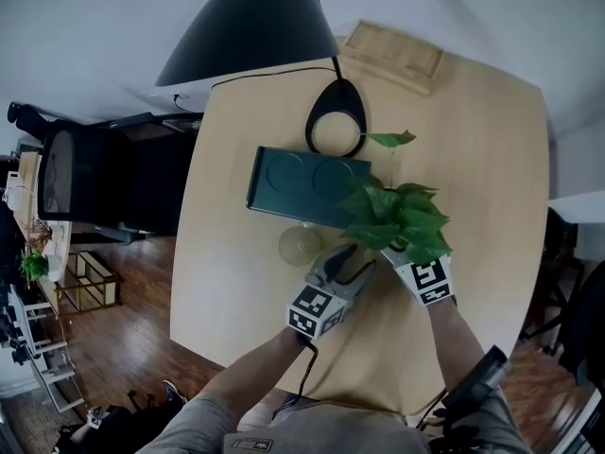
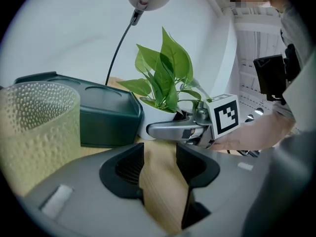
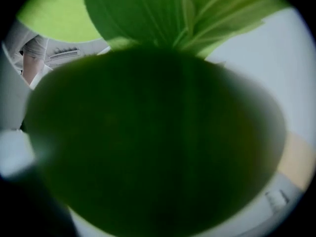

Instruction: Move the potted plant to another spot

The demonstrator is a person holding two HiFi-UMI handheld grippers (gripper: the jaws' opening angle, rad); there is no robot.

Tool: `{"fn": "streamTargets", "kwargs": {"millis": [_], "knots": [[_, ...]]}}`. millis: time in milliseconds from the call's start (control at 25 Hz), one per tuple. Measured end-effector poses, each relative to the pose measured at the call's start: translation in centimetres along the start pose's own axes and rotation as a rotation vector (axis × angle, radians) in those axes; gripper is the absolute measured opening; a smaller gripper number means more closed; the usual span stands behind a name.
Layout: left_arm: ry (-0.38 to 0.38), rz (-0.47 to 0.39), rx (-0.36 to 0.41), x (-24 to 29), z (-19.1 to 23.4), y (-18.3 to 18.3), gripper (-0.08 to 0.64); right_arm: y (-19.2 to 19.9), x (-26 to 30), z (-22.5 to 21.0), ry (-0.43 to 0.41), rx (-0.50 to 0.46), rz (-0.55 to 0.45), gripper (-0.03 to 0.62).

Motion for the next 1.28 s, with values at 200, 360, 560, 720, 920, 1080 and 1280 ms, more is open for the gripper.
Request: {"fn": "streamTargets", "kwargs": {"millis": [200,360,560,720,920,1080,1280], "knots": [[-0.003,0.001,0.016,-0.1,0.0,-0.2,0.198,0.6,-0.8,0.3,0.012,0.009,0.006,0.449],[0.002,-0.016,0.040,-0.7,-0.4,-0.8,0.196,0.5,-1.9,1.4,0.014,0.013,-0.002,0.448],[0.032,-0.058,0.078,-1.7,-1.6,-2.1,0.195,-0.7,-3.7,2.9,0.028,0.013,-0.021,0.446],[0.069,-0.105,0.118,-3.4,-2.6,-3.6,0.188,-2.6,-6.0,3.9,0.052,0.007,-0.050,0.446],[0.081,-0.187,0.189,-7.0,-3.6,-6.2,0.122,-6.2,-9.5,5.9,0.063,-0.002,-0.110,0.446],[0.043,-0.275,0.237,-10.0,-3.8,-8.8,0.002,-9.7,-12.3,8.2,0.051,0.018,-0.183,0.446],[0.050,-0.349,0.275,-13.5,-4.7,-11.0,0.002,-13.0,-14.1,11.9,0.034,-0.006,-0.224,0.446]]}}
Point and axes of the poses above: the fingertips, and each gripper's own axes: x forward along the fingers, z to its left, y out of its underside, the point moved 8 cm from there along -x, backward along the fingers, and after that the axes turned 11 degrees about -y, right-handed, at the moved point
